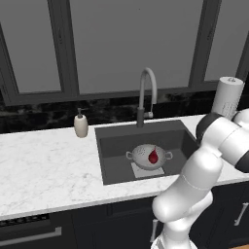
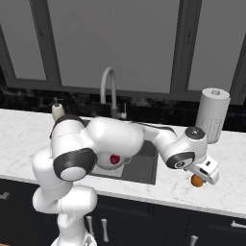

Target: Put the colander in the sink, put the peach, pear in the colander, and turn on the sink faucet and pour water over the colander.

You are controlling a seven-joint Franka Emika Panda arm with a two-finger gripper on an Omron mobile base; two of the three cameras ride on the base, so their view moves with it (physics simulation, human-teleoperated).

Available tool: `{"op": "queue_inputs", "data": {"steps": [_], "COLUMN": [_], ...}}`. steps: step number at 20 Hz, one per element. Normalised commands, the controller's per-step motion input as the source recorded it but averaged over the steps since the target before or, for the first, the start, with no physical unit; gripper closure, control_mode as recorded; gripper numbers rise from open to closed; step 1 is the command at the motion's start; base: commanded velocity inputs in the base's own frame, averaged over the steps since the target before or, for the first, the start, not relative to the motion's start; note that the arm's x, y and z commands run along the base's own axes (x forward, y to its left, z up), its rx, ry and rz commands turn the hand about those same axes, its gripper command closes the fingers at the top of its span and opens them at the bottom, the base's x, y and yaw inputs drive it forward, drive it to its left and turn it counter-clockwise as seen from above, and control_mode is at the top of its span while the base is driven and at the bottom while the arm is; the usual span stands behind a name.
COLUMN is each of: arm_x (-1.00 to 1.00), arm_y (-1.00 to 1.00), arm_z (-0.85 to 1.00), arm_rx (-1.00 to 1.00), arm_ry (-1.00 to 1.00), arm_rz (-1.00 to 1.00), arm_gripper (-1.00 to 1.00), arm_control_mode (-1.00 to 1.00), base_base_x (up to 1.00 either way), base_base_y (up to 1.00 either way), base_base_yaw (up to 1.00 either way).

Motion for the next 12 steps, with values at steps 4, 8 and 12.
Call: {"op": "queue_inputs", "data": {"steps": [4, 8, 12], "arm_x": [0.22, 0.20, 0.03], "arm_y": [0.00, -0.01, -0.11], "arm_z": [-0.04, -0.23, -0.25], "arm_rx": [0.00, 0.00, 0.03], "arm_ry": [0.01, 0.00, 0.00], "arm_rz": [0.00, 0.00, 0.00], "arm_gripper": [-1.00, -1.00, -1.00], "arm_control_mode": [-1.00, -1.00, -1.00], "base_base_x": [0.00, 0.00, 0.00], "base_base_y": [0.00, 0.00, 0.00], "base_base_yaw": [0.00, 0.00, 0.00]}}
